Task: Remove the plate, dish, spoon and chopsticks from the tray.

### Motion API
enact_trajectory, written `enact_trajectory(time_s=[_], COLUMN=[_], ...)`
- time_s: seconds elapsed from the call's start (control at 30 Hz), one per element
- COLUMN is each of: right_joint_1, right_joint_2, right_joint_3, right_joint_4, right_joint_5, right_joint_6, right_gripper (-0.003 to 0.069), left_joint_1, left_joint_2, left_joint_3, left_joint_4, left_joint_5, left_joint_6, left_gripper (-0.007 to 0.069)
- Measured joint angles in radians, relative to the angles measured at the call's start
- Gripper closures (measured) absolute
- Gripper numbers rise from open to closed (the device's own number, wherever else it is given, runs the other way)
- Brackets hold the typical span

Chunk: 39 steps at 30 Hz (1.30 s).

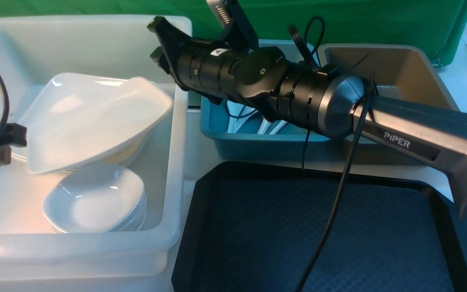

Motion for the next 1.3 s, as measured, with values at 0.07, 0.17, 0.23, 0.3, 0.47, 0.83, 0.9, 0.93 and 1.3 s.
enact_trajectory(time_s=[0.07, 0.17, 0.23, 0.3, 0.47, 0.83, 0.9, 0.93, 1.3], right_joint_1=[-0.001, -0.004, -0.008, -0.017, -0.068, -0.302, -0.32, -0.323, -0.324], right_joint_2=[0.0, 0.0, -0.001, -0.007, -0.082, -0.494, -0.576, -0.613, -1.286], right_joint_3=[0.0, 0.0, 0.0, 0.0, 0.0, 0.0, 0.0, 0.0, 0.499], right_joint_4=[0.0, 0.0, 0.0, -0.022, -0.18, -0.691, -0.748, -0.775, -0.824], right_joint_5=[-0.017, -0.044, -0.047, -0.031, 0.176, 0.965, 1.082, 1.121, 0.948], right_joint_6=[-0.004, -0.027, -0.035, -0.051, -0.165, -0.31, -0.311, -0.311, -0.25], right_gripper=[0.0468, 0.0435, 0.0424, 0.0427, 0.0512, 0.0634, 0.0634, 0.0634, 0.0635], left_joint_1=[0.0, 0.0, 0.0, 0.0, 0.0, 0.0, 0.0, 0.0, -0.169], left_joint_2=[0.0, 0.0, 0.0, 0.0, 0.0, 0.012, 0.04, 0.06, 0.128], left_joint_3=[0.0, 0.0, 0.0, 0.0, 0.0, -0.006, -0.038, -0.062, -0.235], left_joint_4=[0.001, 0.001, 0.001, 0.002, 0.002, -0.121, -0.148, -0.153, -0.019], left_joint_5=[0.002, 0.002, 0.002, 0.002, 0.003, -0.053, -0.039, -0.024, 0.049], left_joint_6=[0.003, 0.005, 0.006, 0.016, 0.026, 0.116, 0.131, 0.136, 0.179], left_gripper=[0.0612, 0.0612, 0.0612, 0.0612, 0.0612, 0.0612, 0.0612, 0.0612, 0.0612])
